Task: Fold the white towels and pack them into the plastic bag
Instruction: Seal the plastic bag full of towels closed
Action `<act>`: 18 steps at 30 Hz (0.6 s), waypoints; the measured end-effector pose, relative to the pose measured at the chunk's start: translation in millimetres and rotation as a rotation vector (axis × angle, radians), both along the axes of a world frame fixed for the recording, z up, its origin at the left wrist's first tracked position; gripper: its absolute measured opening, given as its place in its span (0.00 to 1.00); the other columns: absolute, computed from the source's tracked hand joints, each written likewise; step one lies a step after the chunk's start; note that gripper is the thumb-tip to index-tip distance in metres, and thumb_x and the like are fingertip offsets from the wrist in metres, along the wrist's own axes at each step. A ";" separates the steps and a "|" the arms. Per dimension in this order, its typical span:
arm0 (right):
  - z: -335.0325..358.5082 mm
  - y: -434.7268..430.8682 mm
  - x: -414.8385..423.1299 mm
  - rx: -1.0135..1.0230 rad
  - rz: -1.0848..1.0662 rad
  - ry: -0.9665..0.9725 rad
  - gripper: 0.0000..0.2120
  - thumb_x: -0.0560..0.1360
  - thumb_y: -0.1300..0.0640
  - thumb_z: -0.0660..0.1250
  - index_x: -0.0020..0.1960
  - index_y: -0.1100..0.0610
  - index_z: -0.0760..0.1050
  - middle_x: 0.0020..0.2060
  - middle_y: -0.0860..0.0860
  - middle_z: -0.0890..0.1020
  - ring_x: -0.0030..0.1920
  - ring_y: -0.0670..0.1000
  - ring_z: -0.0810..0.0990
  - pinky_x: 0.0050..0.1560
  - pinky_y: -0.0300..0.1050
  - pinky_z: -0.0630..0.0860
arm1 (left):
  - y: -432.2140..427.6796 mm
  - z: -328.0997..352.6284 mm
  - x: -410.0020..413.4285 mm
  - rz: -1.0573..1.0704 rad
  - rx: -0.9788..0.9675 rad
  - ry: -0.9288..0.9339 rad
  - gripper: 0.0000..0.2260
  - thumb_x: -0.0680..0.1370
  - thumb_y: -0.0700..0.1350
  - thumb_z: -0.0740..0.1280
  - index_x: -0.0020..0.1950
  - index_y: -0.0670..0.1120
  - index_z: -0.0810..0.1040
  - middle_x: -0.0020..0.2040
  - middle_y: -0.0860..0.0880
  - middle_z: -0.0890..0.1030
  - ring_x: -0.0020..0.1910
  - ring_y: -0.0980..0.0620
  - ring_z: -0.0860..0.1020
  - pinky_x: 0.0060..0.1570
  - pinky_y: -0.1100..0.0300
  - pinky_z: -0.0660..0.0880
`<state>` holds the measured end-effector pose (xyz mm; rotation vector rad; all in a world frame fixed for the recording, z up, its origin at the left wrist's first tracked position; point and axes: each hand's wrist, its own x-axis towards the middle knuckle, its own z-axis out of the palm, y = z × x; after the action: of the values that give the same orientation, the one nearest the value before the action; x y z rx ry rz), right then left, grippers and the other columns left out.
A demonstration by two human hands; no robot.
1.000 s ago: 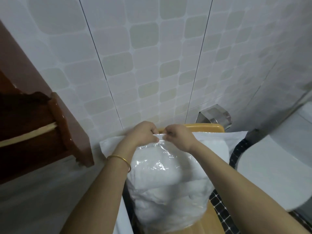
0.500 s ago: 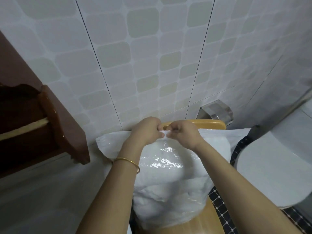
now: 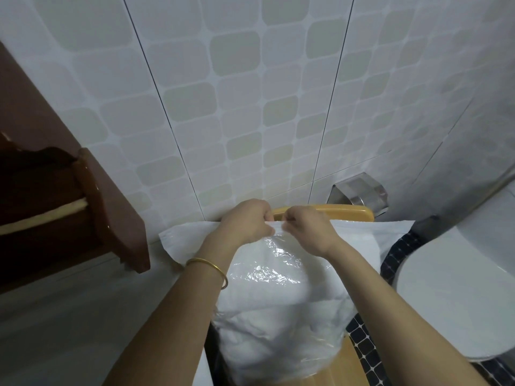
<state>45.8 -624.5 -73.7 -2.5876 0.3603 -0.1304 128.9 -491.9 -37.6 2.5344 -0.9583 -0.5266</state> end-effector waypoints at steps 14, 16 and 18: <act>-0.8 3.1 1.7 -0.088 0.050 0.004 0.08 0.76 0.51 0.63 0.41 0.53 0.72 0.38 0.47 0.73 0.48 0.54 0.73 0.45 0.45 0.61 | -1.2 -9.1 -3.8 -0.005 0.041 -0.112 0.05 0.77 0.46 0.66 0.43 0.51 0.71 0.49 0.49 0.77 0.51 0.46 0.76 0.46 0.56 0.70; -1.2 5.5 3.4 -0.100 0.035 -0.007 0.06 0.76 0.53 0.63 0.44 0.54 0.75 0.39 0.48 0.75 0.51 0.54 0.73 0.45 0.45 0.61 | 2.7 -4.3 0.8 -0.004 0.064 -0.093 0.04 0.75 0.47 0.68 0.46 0.49 0.74 0.49 0.49 0.77 0.50 0.47 0.76 0.45 0.57 0.70; -2.1 6.5 3.2 -0.104 0.020 -0.021 0.06 0.76 0.54 0.63 0.47 0.55 0.77 0.41 0.48 0.76 0.52 0.54 0.73 0.47 0.45 0.60 | 7.4 0.1 6.0 -0.016 0.136 -0.140 0.07 0.74 0.47 0.70 0.50 0.49 0.76 0.51 0.50 0.77 0.48 0.48 0.75 0.44 0.58 0.69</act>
<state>49.0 -618.1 -75.8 -2.6895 0.3278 -0.1738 134.8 -484.4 -37.5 2.7174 -1.0240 -0.4374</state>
